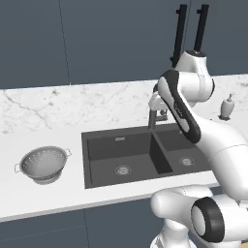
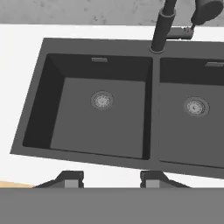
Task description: Put the colander in the sink, put the peach in the colander, and turn on the sink faucet and pour water over the colander.
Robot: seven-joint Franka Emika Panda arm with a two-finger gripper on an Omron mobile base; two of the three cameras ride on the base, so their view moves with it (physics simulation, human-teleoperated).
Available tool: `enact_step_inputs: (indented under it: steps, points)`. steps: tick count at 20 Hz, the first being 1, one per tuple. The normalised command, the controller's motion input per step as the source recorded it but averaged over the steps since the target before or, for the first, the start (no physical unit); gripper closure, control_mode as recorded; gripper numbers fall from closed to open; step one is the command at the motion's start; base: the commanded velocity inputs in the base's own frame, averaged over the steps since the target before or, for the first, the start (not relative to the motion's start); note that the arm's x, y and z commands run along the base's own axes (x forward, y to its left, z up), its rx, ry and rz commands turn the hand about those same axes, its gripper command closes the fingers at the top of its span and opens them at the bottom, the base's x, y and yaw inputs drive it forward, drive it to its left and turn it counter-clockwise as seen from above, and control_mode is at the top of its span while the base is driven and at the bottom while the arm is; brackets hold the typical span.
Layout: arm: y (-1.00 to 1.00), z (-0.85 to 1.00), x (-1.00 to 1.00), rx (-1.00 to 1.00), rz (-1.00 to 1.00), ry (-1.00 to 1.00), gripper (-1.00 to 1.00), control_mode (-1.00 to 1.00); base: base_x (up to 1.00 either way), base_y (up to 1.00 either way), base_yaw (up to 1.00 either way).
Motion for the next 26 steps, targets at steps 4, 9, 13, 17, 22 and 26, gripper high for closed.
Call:
enact_step_inputs:
  steps: [4,9,13,17,22,26]
  points:
    - [0.07,-0.26,-0.2,0.0,0.01,0.02,-1.0,-1.0,0.0,0.0,0.0]
    - [0.68,-0.37,-0.48,0.0,0.06,0.04,-1.0,-1.0,0.0,0.0,0.0]
    - [0.91,-0.3,-0.34,0.0,0.0,0.07,-1.0,-1.0,0.0,0.0,0.0]
    - [0.94,-0.34,-0.25,0.0,0.0,0.04,-1.0,-1.0,0.0,0.0,0.0]
    - [0.91,-0.23,-0.06,0.0,0.0,0.04,-1.0,-1.0,0.0,0.0,0.0]
    - [0.84,-0.06,0.02,0.0,0.0,0.02,-1.0,-1.0,0.0,0.0,0.0]
